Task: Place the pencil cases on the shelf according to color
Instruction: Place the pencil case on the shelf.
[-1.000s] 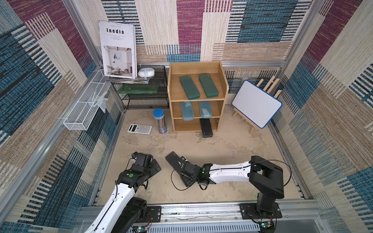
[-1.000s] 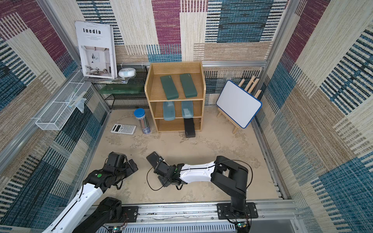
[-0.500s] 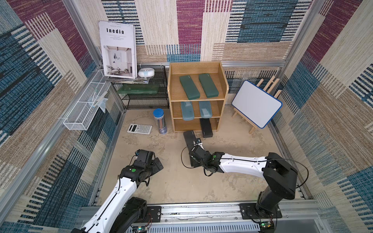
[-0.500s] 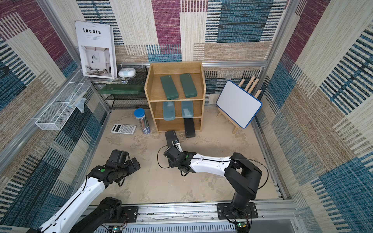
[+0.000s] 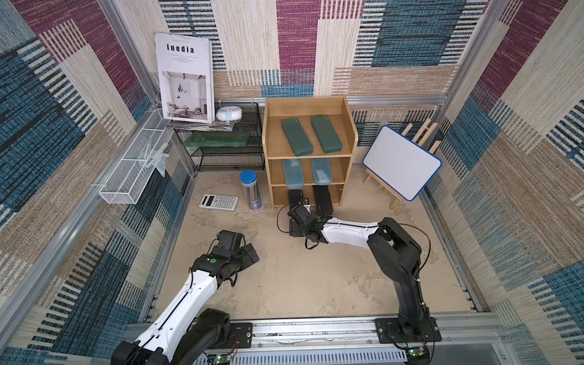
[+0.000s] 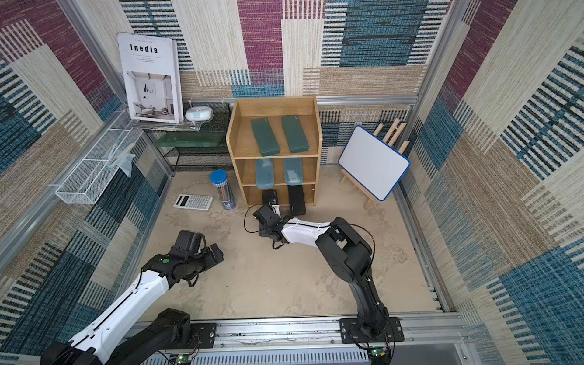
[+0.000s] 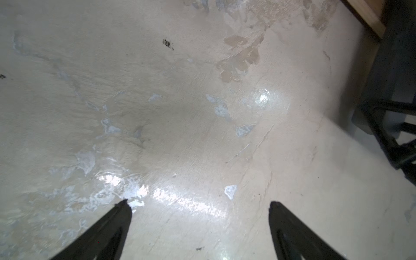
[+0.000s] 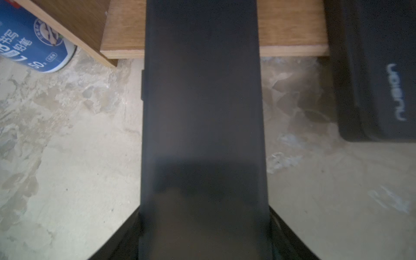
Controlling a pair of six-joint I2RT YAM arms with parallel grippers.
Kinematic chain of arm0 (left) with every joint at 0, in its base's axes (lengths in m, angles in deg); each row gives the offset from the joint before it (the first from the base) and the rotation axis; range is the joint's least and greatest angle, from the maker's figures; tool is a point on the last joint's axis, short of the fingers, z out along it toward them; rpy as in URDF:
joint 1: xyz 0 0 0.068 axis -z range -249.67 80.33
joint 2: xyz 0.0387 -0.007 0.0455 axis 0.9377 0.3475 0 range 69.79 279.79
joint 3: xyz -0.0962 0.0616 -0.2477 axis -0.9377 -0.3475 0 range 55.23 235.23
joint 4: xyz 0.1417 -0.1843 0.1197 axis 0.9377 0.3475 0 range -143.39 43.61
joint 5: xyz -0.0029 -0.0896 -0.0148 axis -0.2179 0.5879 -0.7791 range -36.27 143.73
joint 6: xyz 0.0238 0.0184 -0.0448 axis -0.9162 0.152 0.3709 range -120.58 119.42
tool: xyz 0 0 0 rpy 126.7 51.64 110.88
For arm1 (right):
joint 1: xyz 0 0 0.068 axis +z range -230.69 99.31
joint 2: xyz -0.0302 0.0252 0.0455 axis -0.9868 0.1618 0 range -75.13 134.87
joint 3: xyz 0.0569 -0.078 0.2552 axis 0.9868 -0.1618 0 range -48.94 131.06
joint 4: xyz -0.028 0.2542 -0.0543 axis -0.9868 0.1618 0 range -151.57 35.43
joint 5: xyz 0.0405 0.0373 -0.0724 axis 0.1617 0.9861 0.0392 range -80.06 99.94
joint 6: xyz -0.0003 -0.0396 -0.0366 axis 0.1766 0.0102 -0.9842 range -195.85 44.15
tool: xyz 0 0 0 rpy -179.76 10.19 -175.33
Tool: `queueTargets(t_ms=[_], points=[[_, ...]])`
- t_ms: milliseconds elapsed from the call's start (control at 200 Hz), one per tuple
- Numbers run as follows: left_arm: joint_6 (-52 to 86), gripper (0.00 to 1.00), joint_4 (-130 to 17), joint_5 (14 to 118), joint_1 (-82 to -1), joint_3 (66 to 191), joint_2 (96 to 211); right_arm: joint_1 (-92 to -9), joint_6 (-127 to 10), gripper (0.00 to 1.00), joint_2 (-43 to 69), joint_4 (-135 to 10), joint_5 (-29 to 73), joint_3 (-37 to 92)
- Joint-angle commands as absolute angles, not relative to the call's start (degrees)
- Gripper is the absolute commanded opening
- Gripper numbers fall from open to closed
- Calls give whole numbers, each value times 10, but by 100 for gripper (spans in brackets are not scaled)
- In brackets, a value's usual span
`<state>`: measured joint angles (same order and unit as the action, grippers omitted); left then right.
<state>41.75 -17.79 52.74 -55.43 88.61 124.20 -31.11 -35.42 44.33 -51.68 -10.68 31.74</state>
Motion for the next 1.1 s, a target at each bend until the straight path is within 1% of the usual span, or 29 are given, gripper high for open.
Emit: queueTargets(t_ms=[0, 90, 210, 296, 426, 711, 801, 852, 887, 987, 1032, 1097], points=[[401, 99, -196, 542, -554, 887, 1253, -314, -335, 60, 462, -524, -96, 340], [397, 99, -204, 551, -555, 890, 1267, -314, -332, 66, 478, -524, -86, 356], [389, 99, -206, 559, -555, 895, 1283, -314, -331, 81, 482, -517, -85, 364], [385, 99, -206, 561, -555, 899, 1287, -314, -333, 87, 465, -520, -88, 350], [384, 99, -202, 562, -555, 903, 1284, -313, -343, 89, 419, -533, -89, 311], [382, 99, -180, 557, -554, 910, 1265, -299, -367, 89, 326, -529, -80, 219], [383, 99, -177, 555, -555, 908, 1260, -291, -363, 87, 302, -531, -85, 183], [385, 99, -178, 555, -554, 906, 1257, -288, -362, 83, 290, -538, -86, 163], [385, 99, -179, 555, -554, 906, 1256, -288, -360, 79, 284, -543, -85, 150], [385, 99, -179, 555, -554, 906, 1254, -287, -360, 56, 286, -559, -77, 130], [384, 99, -179, 554, -554, 906, 1256, -287, -364, 49, 298, -562, -76, 135], [382, 99, -180, 555, -554, 905, 1258, -287, -367, 44, 327, -560, -75, 156]])
